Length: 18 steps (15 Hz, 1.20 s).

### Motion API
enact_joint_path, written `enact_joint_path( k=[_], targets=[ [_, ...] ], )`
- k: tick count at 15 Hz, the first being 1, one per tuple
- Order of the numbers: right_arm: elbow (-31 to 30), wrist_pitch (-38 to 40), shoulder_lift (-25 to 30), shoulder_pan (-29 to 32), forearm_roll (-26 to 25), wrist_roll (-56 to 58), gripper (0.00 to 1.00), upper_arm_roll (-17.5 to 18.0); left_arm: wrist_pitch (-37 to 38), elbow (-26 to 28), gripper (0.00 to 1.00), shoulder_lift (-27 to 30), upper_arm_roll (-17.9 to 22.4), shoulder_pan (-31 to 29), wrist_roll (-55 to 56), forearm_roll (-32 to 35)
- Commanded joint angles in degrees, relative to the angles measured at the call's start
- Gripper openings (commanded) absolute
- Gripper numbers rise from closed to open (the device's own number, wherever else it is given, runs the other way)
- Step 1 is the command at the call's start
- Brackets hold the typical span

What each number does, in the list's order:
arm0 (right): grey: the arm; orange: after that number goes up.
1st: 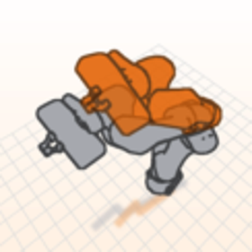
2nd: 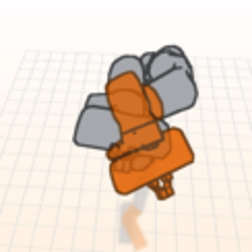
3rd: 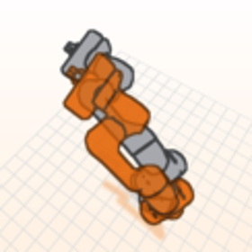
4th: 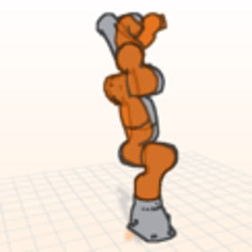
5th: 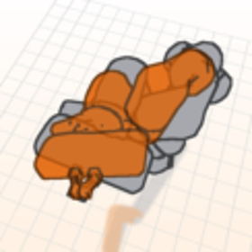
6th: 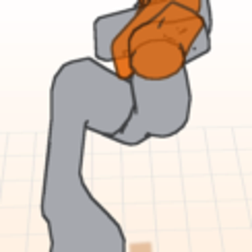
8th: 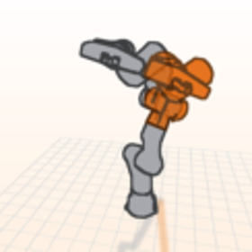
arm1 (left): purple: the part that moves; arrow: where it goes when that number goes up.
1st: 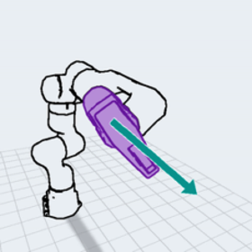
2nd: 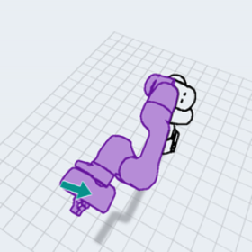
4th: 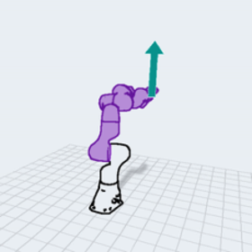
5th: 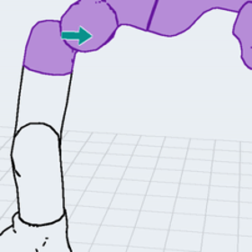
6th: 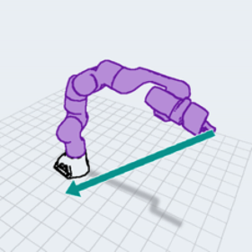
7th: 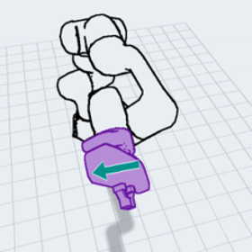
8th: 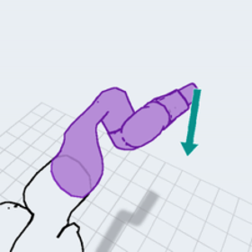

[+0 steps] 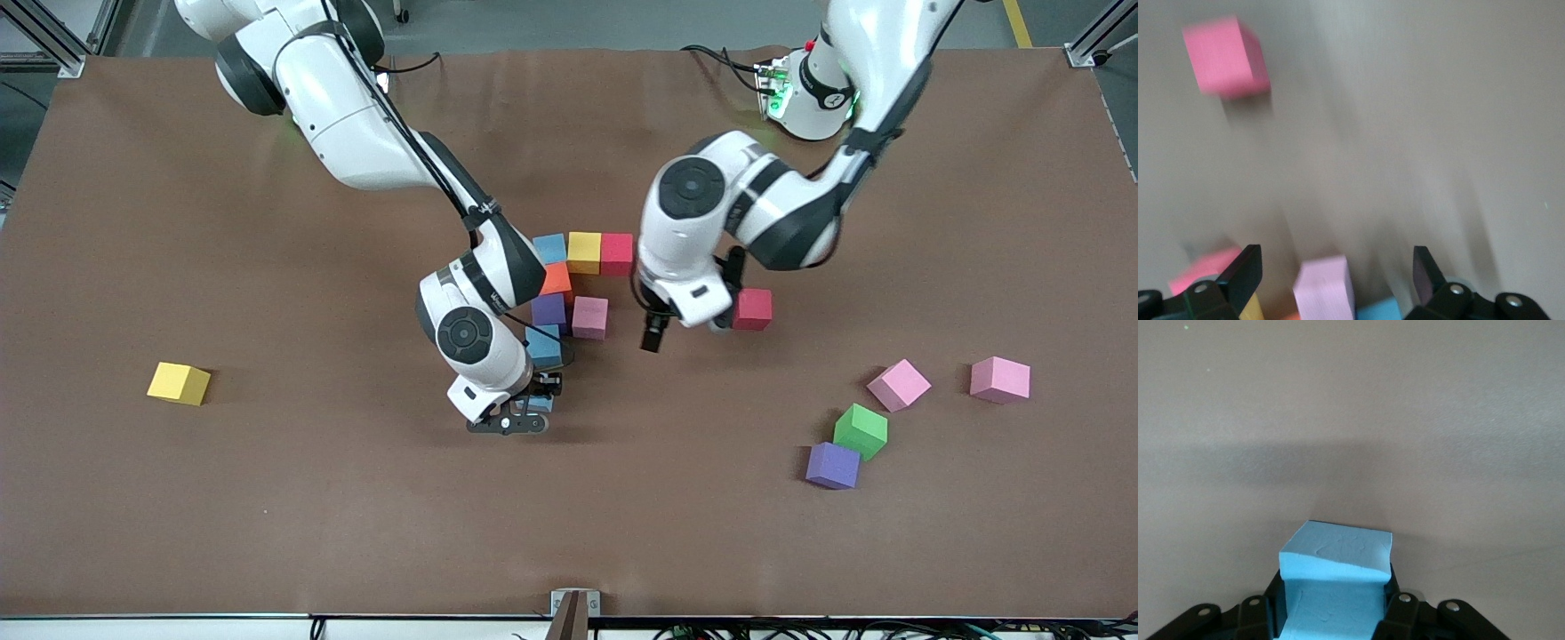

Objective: Arrange 11 blocks into digit 3
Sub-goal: 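Place cyan below cyan with the right gripper while the left gripper reaches red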

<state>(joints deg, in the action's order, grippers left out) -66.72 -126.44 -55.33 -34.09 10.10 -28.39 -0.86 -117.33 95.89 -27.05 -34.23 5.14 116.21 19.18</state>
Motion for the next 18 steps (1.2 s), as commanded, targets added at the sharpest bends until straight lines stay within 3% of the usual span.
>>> enact_joint_path(
  k=[1, 5, 9, 14, 15, 16, 17, 18],
  targets=[
    [0.4, 0.4, -1.4, -1.5, 0.8, -0.5, 0.31, 0.0, 2.3, 1.0, 0.99, 1.8, -1.8, -6.1, -9.4, -1.1],
    [0.4, 3.5, -1.3, -1.9, 0.7, 2.8, 0.31, 0.1, 2.4, 1.0, 0.99, 1.8, -1.8, -10.8, -19.6, -1.1],
    [0.4, 4.0, -1.3, -2.2, 0.6, 6.2, 0.36, 0.1, 9.3, 1.1, 0.99, 2.3, -1.8, -14.4, -31.4, -1.1],
    [1.0, 4.1, -1.3, -3.0, 0.4, 6.7, 0.42, 0.1, 9.6, 1.1, 0.99, 1.5, -1.5, -19.2, -41.5, -1.1],
    [1.2, 4.1, -1.3, -2.9, 0.5, 6.4, 0.53, 0.1, 9.5, 1.1, 0.99, 1.0, -1.5, -20.0, -42.9, -1.0],
    [1.4, 4.1, -1.2, -2.9, 0.5, 6.0, 0.86, 0.1, 9.6, 1.1, 0.99, 0.1, -1.5, -21.0, -45.1, -0.5],
    [1.8, 4.1, -1.1, -2.8, 0.5, 6.1, 1.0, -0.2, 9.6, 1.4, 0.99, -0.3, -1.3, -22.0, -49.4, -0.2],
    [2.0, 4.2, -1.0, -2.8, 0.5, 6.3, 1.0, -0.4, 9.6, 1.3, 0.99, -1.2, -1.2, -23.1, -54.2, -0.2]
  ],
)
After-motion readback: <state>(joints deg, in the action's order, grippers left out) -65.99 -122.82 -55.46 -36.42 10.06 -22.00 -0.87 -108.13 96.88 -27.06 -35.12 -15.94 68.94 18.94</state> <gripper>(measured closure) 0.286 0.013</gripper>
